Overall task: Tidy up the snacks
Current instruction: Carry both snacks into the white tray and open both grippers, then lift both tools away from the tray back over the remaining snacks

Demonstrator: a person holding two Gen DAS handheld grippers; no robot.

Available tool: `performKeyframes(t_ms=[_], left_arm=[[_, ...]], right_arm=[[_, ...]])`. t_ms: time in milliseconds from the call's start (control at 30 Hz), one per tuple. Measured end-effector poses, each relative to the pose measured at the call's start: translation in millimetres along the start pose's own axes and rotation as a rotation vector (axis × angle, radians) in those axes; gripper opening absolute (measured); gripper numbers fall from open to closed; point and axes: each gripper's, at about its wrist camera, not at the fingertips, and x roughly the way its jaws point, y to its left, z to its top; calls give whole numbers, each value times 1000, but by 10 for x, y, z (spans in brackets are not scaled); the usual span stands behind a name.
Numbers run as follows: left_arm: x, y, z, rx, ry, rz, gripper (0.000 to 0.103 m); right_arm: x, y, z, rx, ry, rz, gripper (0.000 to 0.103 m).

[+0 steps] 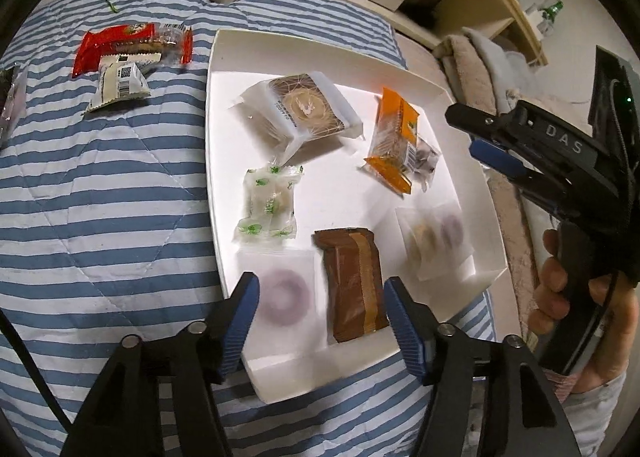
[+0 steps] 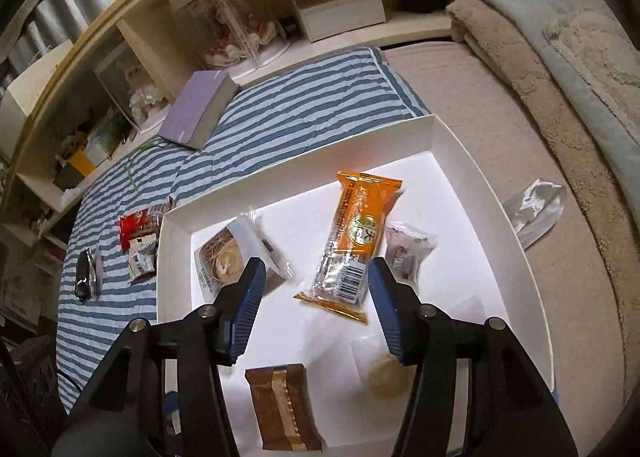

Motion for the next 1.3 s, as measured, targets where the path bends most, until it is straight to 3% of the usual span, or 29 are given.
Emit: performKeyframes(t_ms=[33,200,467,967,1300], left_arm=[[-32,-6,-19,6,-1,4,66],[-95,-44,-44,30,-11,19,77],[-232,-152,-74,89,-43,38,103],[-577,-203,-125,130,-90,67,103],[-1013,-202,-85,162,-176,106,103]], right_arm=[[-20,-4,-7,-4,1,-4,59],[-104,21,-56,-46,-3,-39,84],[-277,59,-157,-106,-34,-104,103],[-592,126,-299,-134,-58,-144,103],[-834,203,-341,-137,-83,-152,103]])
